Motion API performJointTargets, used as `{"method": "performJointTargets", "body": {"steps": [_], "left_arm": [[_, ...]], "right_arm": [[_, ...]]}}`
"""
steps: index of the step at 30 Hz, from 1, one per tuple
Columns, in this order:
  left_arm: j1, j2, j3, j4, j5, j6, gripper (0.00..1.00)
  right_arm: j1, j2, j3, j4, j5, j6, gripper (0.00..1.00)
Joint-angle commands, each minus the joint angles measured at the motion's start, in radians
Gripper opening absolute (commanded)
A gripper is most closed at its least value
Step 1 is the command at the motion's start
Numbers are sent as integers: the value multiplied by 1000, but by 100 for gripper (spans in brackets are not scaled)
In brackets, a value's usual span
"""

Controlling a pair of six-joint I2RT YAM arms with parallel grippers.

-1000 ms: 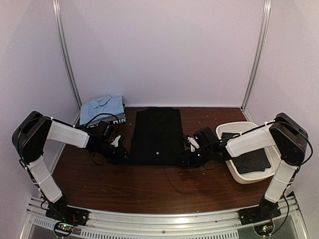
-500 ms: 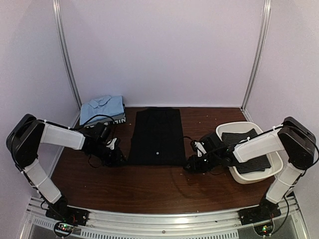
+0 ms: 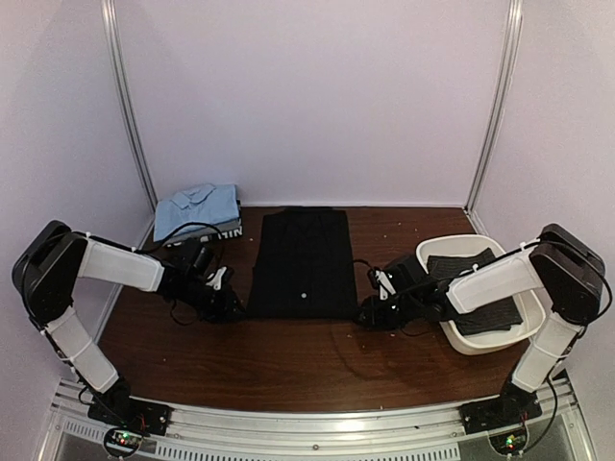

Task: Fold and stack the long sleeve shirts
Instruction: Pick up the 2/3-rectangle-folded shirt from the center of the board.

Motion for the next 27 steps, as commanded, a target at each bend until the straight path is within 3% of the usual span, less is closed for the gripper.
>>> {"method": "performJointTargets", "body": {"steps": [1,18,22,27], "left_arm": [[-17,38,8,47,31,13,28],[-32,96,42,62,25,-2,26],[-38,92,46,63,25,-3,19],[-44,77,45,57,20,-5,2]], "right_arm": [[-8,37,30,24,15,1,34],[-20,88,54,58,-12,-11,28],[-20,80,54,55,-12,-13,22],[-20,61,45,54,-13,-21,14]]}}
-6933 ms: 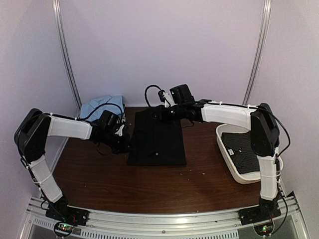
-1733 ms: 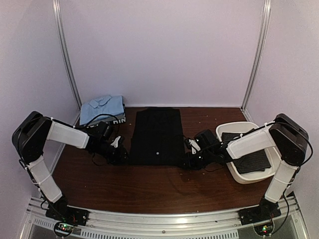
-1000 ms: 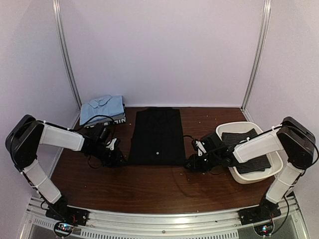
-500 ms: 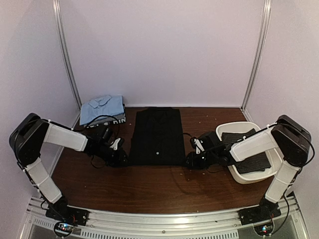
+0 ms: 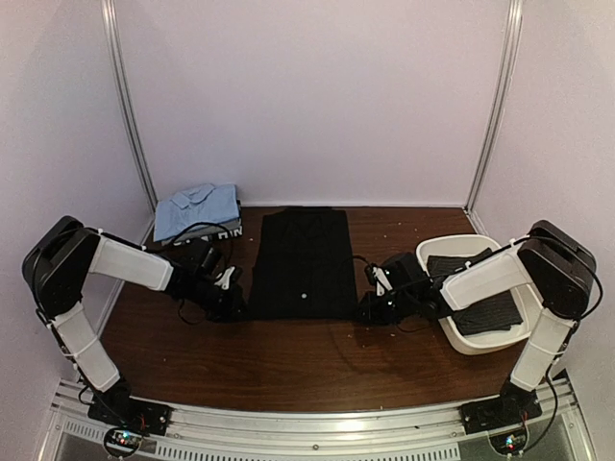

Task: Fold and stack the long sleeve shirts
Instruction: Pick up the 2/3-rectangle-folded shirt from the center of the board.

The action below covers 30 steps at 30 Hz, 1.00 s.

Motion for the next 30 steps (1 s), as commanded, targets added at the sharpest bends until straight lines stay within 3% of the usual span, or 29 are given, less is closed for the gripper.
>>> {"method": "performJointTargets", "body": {"steps": [1,6,16,30], "left_arm": [[-18,-4,5,-6,-16,5,0],[-31,-49,-17,-23,-35,0,0],[-79,-249,-134,-68,-79,-46,0],[-250,-605,-248,-189,-200,-168,0]], "right_arm": [[-2,-15,1,-4,-2,-10,13],[1,-56,-26,-2,-3,-9,0],[77,-216,-123,-22,36,21,0],[287,-525,-205,-168,189,115,0]]}}
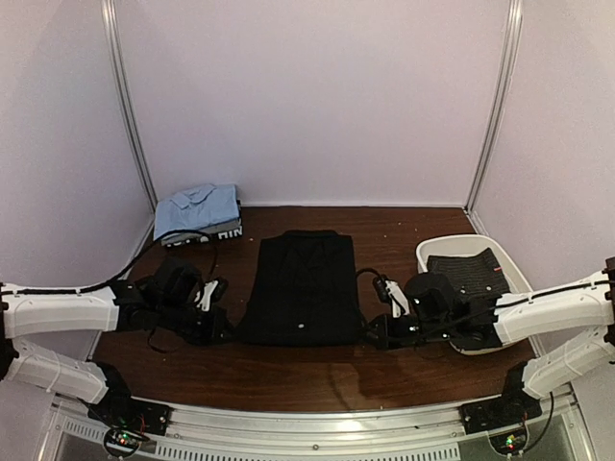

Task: Fold and stack the long sleeve shirts
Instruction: Pick up the 2/3-rectangle-folded shirt from the center of the board, then fold the 2/3-rectangle-folded shirt at the center of the board.

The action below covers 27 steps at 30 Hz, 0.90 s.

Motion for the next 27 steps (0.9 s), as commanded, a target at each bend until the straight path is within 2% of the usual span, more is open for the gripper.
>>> {"method": "performJointTargets", "body": {"steps": [1,5,8,11,14,18,20,23,24,27], "left_arm": [[-39,-67,9,-48,-61,-50,0],[-40,-116,66,-92,-88,-58,0],[-40,-98,140,-119,-105,-50,0],[-21,-17,241,-149,-102,-7,0],[62,103,356,-167,-41,75,0],[241,319,586,-156,135,177,0],[311,475,729,-169,168,225,0],[392,747,956,-155,236,247,0],[411,882,1041,-151,268,248,0],[443,1157,1304,-142,323,216,0]], "right_arm": [[42,-74,18,-83,89,28,0],[47,-115,59,-150,130,27,0],[48,-125,102,-177,167,12,0],[15,-103,172,-212,192,-19,0],[-81,-31,245,-199,145,-67,0],[-250,139,384,-125,16,-156,0],[-329,269,489,-102,-39,-202,0],[-424,508,689,-96,-110,-252,0],[-452,592,753,-95,-131,-258,0],[-518,832,995,-110,-191,-262,0]]}}
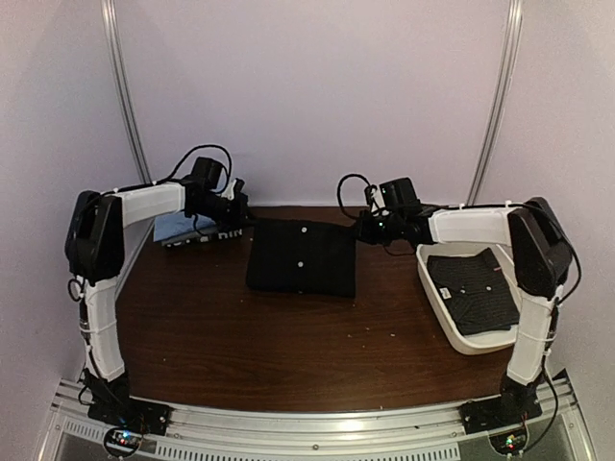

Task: Fold and stack the long sleeve shirts
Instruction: Fold the 2/3-rectangle-folded shirt at the center of the board.

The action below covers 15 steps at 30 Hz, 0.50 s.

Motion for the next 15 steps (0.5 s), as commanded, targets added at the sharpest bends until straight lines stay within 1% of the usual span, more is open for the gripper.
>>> {"method": "performJointTargets", "body": {"steps": [1,3,4,6,9,11,13,15], "left_arm": [[46,374,318,3,127,9,0],[48,512,509,-52,110,5,0],[48,562,580,-65,111,1,0],[46,615,623,-50,138,-30,0],[32,606,558,-13,151,-36,0],[15,560,470,6,146,-20,0],[-1,474,350,34,137,-18,0],[-19,373,185,100,126,-34,0]], "right_arm": [[-91,297,294,-23,-120,-59,0],[-110,420,427,-76,-135,-60,0],[-116,469,477,-93,-139,-57,0],[-119,526,526,-116,-146,-51,0],[-117,529,485,-99,-142,-36,0],[-112,504,416,-66,-136,-30,0],[-103,465,346,-50,-134,-26,0],[-85,421,271,-34,-126,-33,0]]}}
